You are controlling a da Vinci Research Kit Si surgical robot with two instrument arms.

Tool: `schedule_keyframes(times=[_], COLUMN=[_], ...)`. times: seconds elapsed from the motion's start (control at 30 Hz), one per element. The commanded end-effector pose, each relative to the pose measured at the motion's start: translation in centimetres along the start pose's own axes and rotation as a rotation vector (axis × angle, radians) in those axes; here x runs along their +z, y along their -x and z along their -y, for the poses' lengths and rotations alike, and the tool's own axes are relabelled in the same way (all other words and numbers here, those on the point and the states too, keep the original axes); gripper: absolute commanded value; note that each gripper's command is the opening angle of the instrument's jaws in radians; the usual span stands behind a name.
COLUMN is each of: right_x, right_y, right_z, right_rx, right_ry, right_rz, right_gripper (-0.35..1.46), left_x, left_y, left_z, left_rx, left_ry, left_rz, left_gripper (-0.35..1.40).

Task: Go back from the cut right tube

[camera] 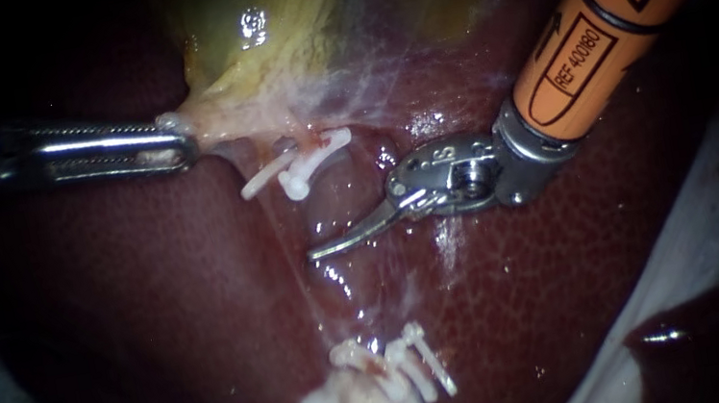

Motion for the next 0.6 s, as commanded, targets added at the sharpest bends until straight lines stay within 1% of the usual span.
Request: schedule_keyframes(times=[0.03,0.13,0.17,0.2,0.23,0.3,0.37,0.47,0.6], right_x=[0.00,0.01,0.02,0.03,0.03,0.04,0.03,0.03,0.00], right_y=[0.00,-0.01,-0.01,-0.02,-0.02,-0.02,-0.02,-0.02,-0.01], right_z=[0.00,-0.02,-0.03,-0.03,-0.03,-0.03,-0.03,-0.02,0.03], right_rx=[-0.010,-0.041,-0.041,-0.041,-0.041,-0.043,-0.045,-0.050,-0.050], right_ry=[-0.014,-0.031,-0.031,-0.031,-0.032,-0.036,-0.033,-0.022,-0.022], right_rz=[0.003,0.007,0.007,0.007,0.007,0.008,0.007,0.005,0.005], right_gripper=[-0.35,-0.35,0.02,0.34,0.61,0.93,1.08,1.18,1.25], left_x=[0.00,0.00,0.00,0.00,-0.01,-0.02,-0.02,-0.02,-0.03], left_y=[0.00,0.00,0.00,0.00,0.00,-0.01,-0.01,-0.01,-0.01], left_z=[0.00,0.00,0.00,0.00,0.00,0.00,0.01,0.01,0.01], left_rx=[0.000,0.000,0.000,0.000,0.000,0.000,-0.001,-0.001,-0.001], left_ry=[0.000,0.000,0.001,0.001,0.001,0.001,0.002,0.002,0.002], left_rz=[0.000,0.000,0.000,0.000,0.000,0.000,0.000,0.001,0.001], left_gripper=[-0.35,-0.35,-0.35,-0.35,-0.35,-0.35,-0.35,-0.35,-0.35])
